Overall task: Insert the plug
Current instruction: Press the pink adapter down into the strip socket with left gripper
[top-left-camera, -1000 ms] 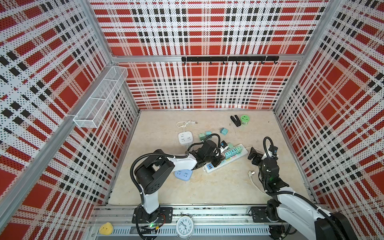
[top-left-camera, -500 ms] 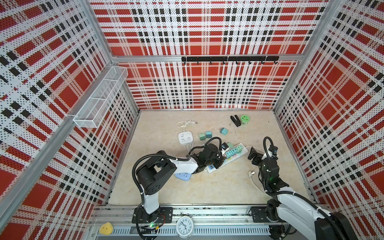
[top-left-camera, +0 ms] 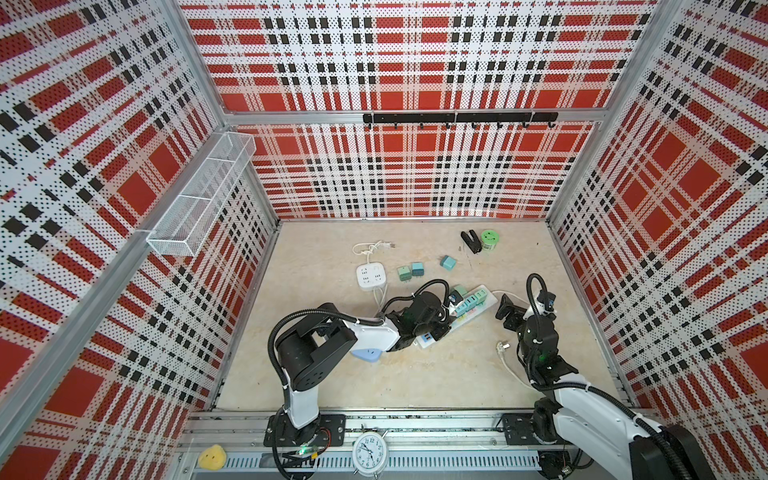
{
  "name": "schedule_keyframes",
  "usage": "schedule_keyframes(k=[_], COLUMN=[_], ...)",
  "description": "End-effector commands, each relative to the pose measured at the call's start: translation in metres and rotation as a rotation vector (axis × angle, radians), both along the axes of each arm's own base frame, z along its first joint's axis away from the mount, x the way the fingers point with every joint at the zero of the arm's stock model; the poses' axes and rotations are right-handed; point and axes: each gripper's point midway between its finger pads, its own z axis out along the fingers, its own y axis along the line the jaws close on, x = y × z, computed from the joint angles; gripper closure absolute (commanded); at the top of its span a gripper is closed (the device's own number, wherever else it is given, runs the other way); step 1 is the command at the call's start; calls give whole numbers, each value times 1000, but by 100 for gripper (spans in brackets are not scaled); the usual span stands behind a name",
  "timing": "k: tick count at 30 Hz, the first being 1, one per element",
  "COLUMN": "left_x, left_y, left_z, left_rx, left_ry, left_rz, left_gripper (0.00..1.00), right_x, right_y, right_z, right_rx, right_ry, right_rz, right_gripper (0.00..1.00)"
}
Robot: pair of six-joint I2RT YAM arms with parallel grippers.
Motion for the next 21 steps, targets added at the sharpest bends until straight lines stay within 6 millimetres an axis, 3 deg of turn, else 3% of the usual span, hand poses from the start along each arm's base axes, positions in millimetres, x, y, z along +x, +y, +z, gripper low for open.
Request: schedule_keyframes(k=[1, 6, 11, 21], left_x=[-21, -8, -2, -11], left_y=[-10, -4, 2, -5], left_z=[-25, -40, -39, -43], left_rx=[-5, -19, -2, 79], left_ry=[116, 181, 155, 78], left_rz=[-70, -9, 33, 28], left_gripper=[100, 100, 100, 100], right_x=[6, 6, 7, 9], right_y=[0, 0, -1, 0], right_z=[19, 19, 19, 18], right_rx=[19, 19, 20, 17], right_ry=[-60, -58, -56, -42], right_rz=[-10, -10, -17, -13], right_gripper=[0, 0, 0, 0])
